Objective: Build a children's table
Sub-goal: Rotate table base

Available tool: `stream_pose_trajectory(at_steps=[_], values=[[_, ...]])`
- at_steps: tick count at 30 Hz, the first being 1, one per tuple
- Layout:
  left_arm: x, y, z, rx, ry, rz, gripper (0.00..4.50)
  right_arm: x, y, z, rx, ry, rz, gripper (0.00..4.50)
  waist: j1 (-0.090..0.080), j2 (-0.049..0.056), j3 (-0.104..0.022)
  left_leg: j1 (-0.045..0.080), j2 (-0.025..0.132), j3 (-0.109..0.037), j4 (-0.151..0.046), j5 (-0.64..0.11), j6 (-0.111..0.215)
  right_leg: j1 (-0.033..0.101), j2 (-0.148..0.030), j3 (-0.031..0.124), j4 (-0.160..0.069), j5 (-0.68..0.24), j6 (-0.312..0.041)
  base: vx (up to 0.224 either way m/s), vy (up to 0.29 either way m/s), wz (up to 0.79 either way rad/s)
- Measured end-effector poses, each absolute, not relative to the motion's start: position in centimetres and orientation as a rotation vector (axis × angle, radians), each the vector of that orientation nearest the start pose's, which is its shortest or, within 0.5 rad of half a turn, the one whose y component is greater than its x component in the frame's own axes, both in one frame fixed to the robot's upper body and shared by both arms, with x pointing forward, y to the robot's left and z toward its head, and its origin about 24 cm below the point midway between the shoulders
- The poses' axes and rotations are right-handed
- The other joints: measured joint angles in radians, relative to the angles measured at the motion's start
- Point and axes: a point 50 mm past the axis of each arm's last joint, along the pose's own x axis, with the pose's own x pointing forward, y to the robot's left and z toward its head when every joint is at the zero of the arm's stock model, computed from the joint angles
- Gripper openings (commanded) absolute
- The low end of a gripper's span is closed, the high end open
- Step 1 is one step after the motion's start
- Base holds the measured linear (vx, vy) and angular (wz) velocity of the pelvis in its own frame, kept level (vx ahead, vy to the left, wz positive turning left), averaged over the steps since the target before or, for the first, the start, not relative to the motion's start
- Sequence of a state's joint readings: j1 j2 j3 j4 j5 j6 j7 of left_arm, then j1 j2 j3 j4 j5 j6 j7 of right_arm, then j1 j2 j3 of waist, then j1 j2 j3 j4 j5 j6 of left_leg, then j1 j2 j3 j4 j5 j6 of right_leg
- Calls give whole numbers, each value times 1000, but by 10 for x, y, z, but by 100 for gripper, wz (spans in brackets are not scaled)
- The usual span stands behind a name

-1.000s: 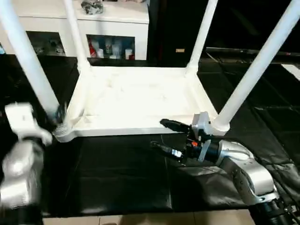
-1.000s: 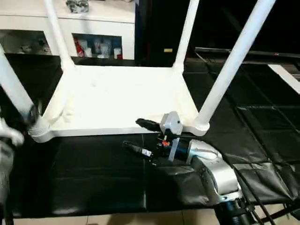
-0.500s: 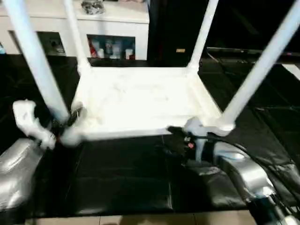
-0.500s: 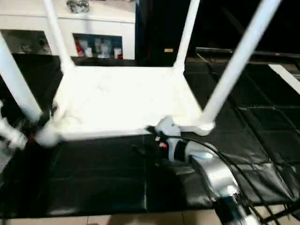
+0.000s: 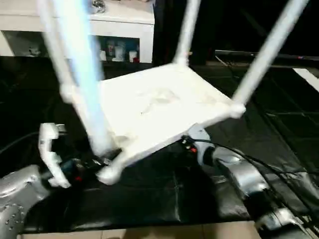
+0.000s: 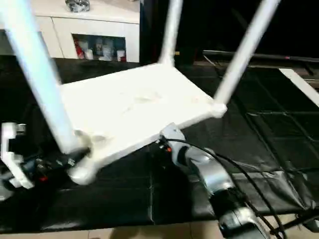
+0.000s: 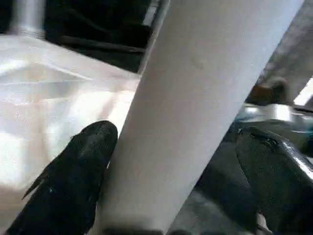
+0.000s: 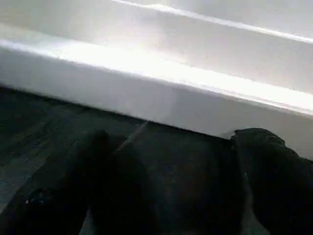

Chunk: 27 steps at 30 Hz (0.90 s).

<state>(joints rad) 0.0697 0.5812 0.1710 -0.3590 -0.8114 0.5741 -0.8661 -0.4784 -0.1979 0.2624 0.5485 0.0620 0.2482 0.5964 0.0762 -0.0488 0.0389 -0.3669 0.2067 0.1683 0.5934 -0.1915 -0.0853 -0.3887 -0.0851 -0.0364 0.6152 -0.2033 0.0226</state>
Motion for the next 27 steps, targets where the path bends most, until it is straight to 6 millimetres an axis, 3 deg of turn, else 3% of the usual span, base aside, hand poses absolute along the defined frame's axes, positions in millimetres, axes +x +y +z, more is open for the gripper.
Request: stream_pose_trajectory(at_steps=[4, 7, 15, 27], values=[[206, 178, 113, -332, 166, -1098, 442, 315, -95, 17, -182, 396, 829, 450, -19, -2, 0, -1, 2, 1, -1, 2, -3, -4, 6, 2, 0, 0, -1, 0, 0, 0], [208, 165, 114, -365, 146, -1147, 442, 317, -89, 19, -176, 379, 861, 450, -23, -7, 1, -3, 4, 1, -4, 5, -8, -10, 10, 2, 3, 0, -5, 0, 0, 0], [220, 139, 113, -379, 136, -1183, 442, 324, -88, 19, -162, 341, 841, 450, -15, -12, 4, -1, 6, 1, -3, 7, -11, -11, 10, 1, 13, -2, -9, 0, 0, 0], [251, 105, 121, -357, 66, -1221, 442, 336, -82, 18, -118, 314, 760, 450, -24, -12, 4, -1, 8, 0, -2, 8, -13, -13, 12, 0, 16, 1, -13, 0, 0, 0]])
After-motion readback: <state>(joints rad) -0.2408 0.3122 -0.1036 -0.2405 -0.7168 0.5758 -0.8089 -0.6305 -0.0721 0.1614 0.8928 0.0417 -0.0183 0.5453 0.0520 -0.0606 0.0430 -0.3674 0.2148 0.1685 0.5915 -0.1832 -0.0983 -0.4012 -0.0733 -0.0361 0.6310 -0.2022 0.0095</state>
